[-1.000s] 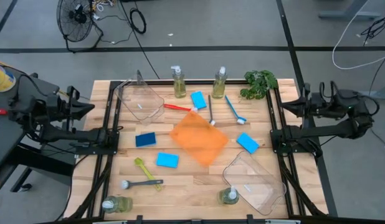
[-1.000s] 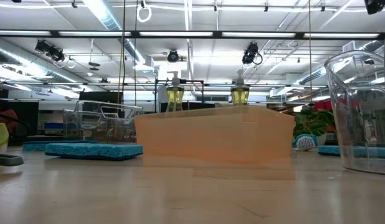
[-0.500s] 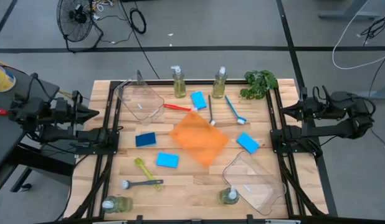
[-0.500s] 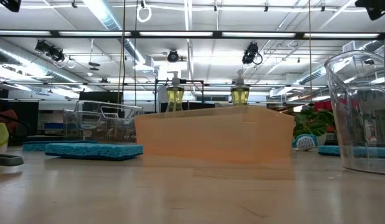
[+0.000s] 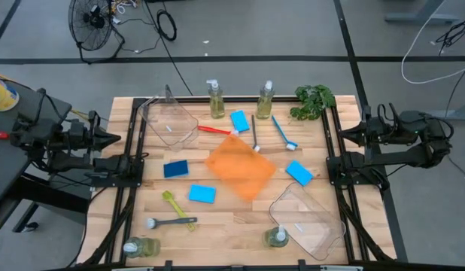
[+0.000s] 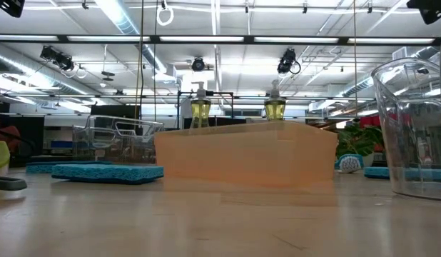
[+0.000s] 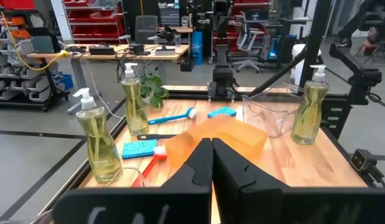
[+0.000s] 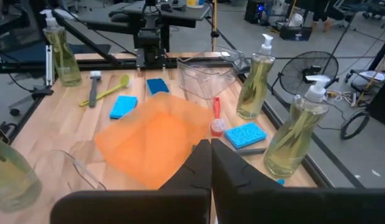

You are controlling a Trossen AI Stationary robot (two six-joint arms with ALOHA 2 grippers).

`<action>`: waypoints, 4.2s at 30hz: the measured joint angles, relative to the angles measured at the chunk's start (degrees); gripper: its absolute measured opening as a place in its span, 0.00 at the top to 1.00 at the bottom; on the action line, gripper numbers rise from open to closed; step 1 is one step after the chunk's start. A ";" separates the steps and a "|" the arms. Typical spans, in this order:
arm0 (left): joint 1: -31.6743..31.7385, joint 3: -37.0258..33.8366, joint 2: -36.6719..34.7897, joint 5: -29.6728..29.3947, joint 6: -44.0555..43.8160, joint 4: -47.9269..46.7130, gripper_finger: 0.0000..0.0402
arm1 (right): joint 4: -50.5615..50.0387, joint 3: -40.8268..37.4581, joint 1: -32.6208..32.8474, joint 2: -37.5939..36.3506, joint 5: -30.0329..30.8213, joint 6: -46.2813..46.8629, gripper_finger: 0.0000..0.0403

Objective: Pick & Place Kitchen Sink Supplies
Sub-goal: Put the yellow dish soap into the orange bin

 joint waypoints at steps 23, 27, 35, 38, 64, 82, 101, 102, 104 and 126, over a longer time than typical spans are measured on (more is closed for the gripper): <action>-0.02 0.00 0.00 0.00 -0.04 0.11 0.99 | 0.01 0.00 0.00 0.00 0.02 0.00 0.99; -0.01 0.00 0.00 0.00 -0.04 0.11 0.99 | 0.00 0.00 -0.02 -0.02 0.02 -0.02 0.98; 0.00 0.00 0.00 0.00 -0.04 0.11 0.99 | 0.03 -0.02 0.00 -0.02 0.02 -0.03 0.97; -0.02 0.00 0.00 0.00 -0.04 0.11 0.99 | 0.04 -0.02 0.00 -0.02 0.02 -0.27 0.98; 0.00 0.00 0.00 0.00 -0.04 0.11 0.99 | 11.75 -2.81 -0.02 -0.02 0.55 -2.42 0.98; -0.02 -0.02 -0.02 0.00 -0.04 0.10 0.99 | 21.60 -11.47 -11.56 4.38 13.03 -4.49 0.90; -0.02 -0.02 -0.02 0.00 -0.04 0.09 0.99 | 36.92 -11.47 -23.85 21.87 2.49 0.65 0.50; -0.02 -0.02 -0.02 0.00 -0.04 0.09 0.99 | 38.57 -11.47 -23.87 22.61 2.49 0.61 0.47; -0.01 -0.02 -0.02 0.00 -0.04 0.11 0.99 | 41.50 -11.47 -23.87 24.16 2.46 -0.07 0.42; -0.02 -0.02 -0.02 0.01 -0.04 0.09 0.99 | 60.72 -11.47 -24.25 44.54 15.39 -0.65 0.31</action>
